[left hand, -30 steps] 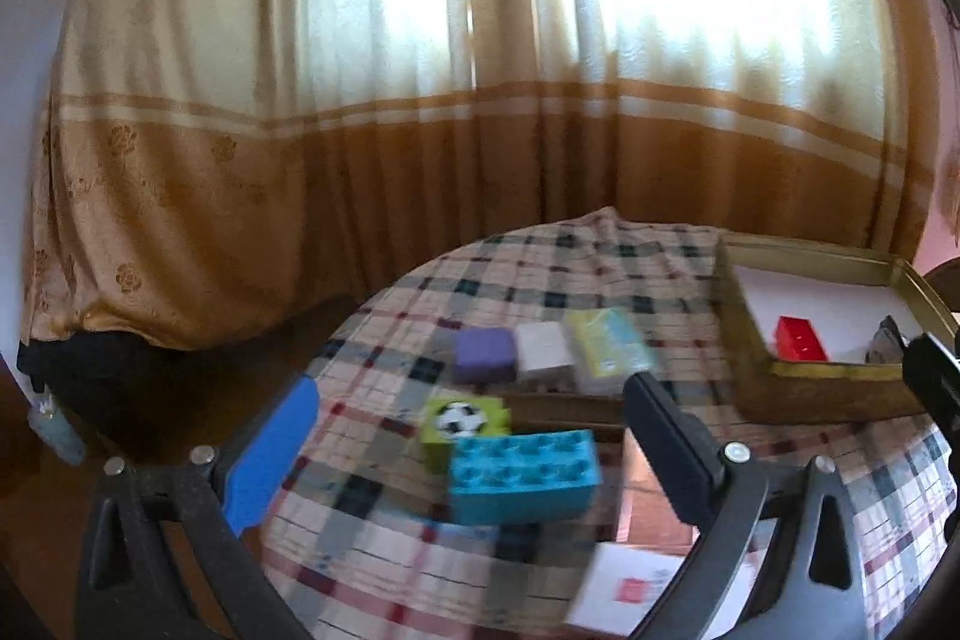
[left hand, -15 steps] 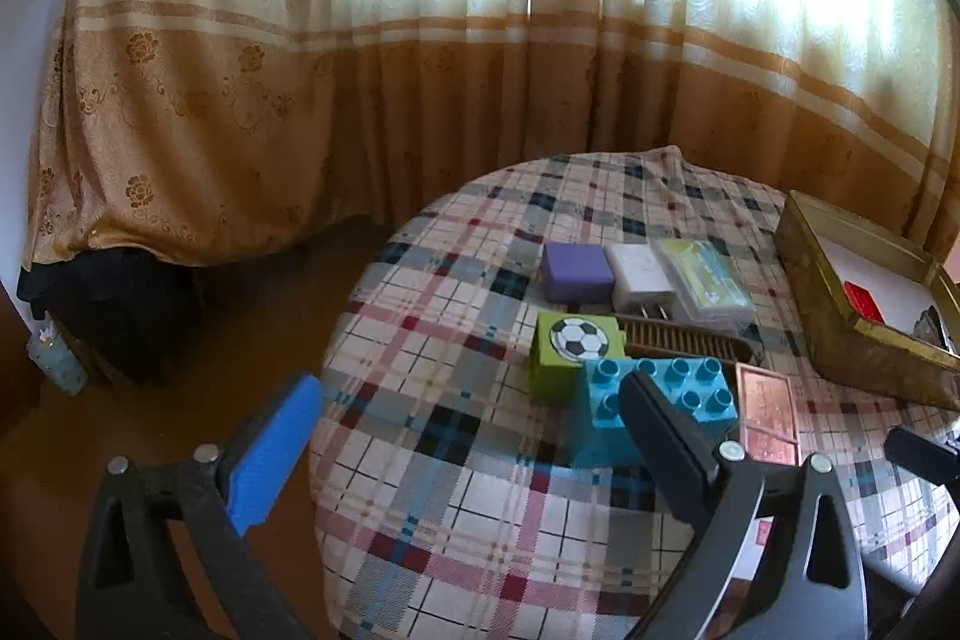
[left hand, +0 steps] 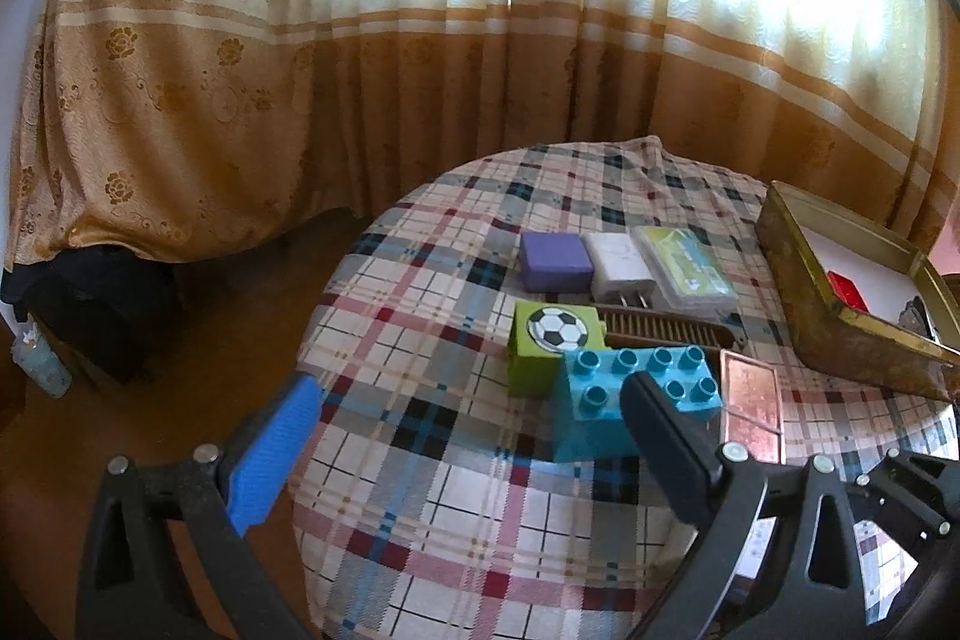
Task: Organize rigid objects
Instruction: 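Grasp the white card box with the right gripper while the left gripper grasps the blue Lego brick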
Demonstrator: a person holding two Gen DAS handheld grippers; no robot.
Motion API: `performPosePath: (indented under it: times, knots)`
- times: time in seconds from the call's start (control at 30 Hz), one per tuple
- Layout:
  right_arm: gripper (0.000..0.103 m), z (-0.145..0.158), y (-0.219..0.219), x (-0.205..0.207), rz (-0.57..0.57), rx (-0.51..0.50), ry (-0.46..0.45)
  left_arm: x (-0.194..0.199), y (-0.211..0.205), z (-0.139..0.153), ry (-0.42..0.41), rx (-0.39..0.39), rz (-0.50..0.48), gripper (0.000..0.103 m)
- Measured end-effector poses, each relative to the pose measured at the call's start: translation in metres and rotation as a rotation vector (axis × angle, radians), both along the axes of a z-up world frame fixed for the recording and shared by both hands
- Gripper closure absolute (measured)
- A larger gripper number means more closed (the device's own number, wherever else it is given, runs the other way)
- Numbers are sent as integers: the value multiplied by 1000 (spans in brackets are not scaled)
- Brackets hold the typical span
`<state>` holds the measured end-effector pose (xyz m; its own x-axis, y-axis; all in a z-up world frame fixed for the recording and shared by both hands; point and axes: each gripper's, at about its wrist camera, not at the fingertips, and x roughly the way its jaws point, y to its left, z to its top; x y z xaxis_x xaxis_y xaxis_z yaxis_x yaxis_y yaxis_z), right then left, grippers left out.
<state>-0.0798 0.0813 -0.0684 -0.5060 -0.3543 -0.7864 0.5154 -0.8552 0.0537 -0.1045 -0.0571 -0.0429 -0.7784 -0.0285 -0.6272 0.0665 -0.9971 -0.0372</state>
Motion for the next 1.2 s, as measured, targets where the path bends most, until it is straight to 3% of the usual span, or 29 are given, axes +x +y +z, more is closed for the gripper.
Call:
performPosePath:
  times: [0.1, 0.2, 0.33, 0.53, 0.67, 0.8, 1.0, 1.1, 1.2]
  knots:
    - [51, 0, 1, 1, 3, -10, -1, 0, 1, 0, -2, 6, -11, 1]
    - [59, 3, 15, 1, 10, -107, -24, 0, 3, 0, -4, 9, -31, 1]
    - [59, 6, 39, 6, -16, -220, -36, 2, 9, 2, 0, 7, -59, 1]
    - [59, 15, 56, 12, -52, -299, 13, 2, 31, 8, 5, 21, -133, 1]
    - [59, 22, 64, 20, -102, -311, 86, -5, 51, 9, -1, -22, -154, 1]
    - [59, 25, 76, 23, -239, -304, 139, -16, 60, 2, -77, -84, -142, 1]
    - [59, 30, 83, 26, -306, -302, 189, -30, 50, -13, -193, -38, -113, 14]
    - [59, 30, 83, 27, -306, -300, 182, -37, 44, -22, -257, 23, -125, 31]
    - [59, 29, 83, 24, -310, -294, 168, -36, 45, -21, -246, 39, -134, 34]
